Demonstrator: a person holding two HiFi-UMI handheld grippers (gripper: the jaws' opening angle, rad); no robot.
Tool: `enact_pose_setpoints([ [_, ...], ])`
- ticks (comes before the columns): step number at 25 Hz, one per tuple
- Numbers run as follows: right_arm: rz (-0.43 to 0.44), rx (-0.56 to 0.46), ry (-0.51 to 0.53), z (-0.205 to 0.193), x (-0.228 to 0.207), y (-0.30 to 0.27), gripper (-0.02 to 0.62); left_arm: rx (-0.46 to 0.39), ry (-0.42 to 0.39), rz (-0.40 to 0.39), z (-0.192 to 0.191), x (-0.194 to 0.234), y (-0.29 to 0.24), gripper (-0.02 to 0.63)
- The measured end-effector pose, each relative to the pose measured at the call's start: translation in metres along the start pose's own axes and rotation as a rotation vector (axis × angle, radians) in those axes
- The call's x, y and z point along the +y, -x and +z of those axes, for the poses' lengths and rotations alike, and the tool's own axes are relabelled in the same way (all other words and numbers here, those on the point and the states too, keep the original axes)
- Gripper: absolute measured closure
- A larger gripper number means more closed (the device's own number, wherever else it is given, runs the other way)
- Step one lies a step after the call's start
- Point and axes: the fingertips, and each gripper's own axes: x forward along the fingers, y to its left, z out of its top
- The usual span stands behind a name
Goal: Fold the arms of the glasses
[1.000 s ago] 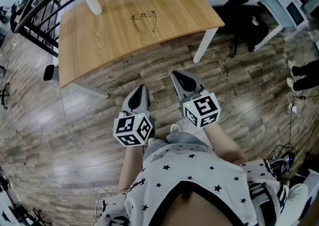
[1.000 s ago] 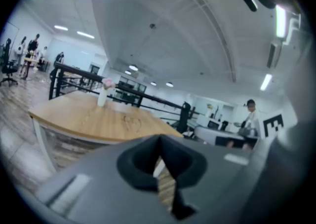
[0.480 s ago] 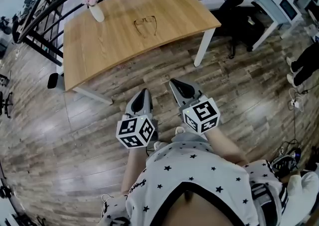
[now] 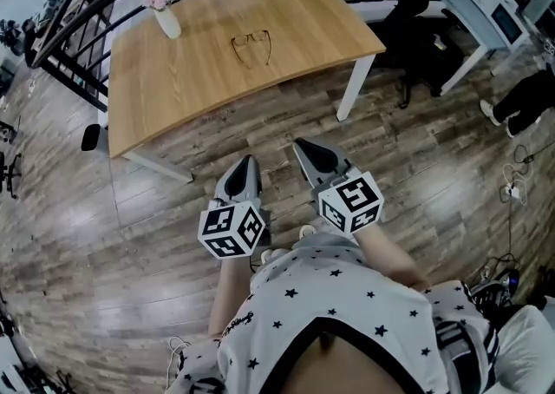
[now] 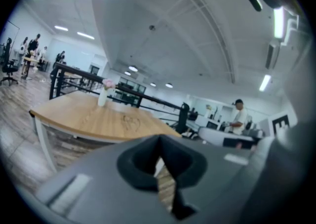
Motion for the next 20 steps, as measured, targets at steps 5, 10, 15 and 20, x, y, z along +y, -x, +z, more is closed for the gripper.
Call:
enact_pose_setpoints([
  [5,0.017,0.011,-0.027,-0.003,-0.022,0.001,0.575,0.001,0.004,-0.001,-0.002,-0.009,-0.02,0.6],
  [10,0.048,0.035,-0.026,-0.01,-0.037,-0.001,0.575,0.008,0.006,0.023,-0.005,-0.014,-0.036,0.6],
  [15,0.054,0.045,-0.043,-0.012,-0.052,-0.005,0.575,0.029,0.03,0.012,-0.008,-0.022,-0.048,0.6],
  [20,0.073,0.054,-0.047,-0.014,-0.061,-0.016,0.574,0.043,0.033,-0.001,-0.007,-0.022,-0.065,0.6],
])
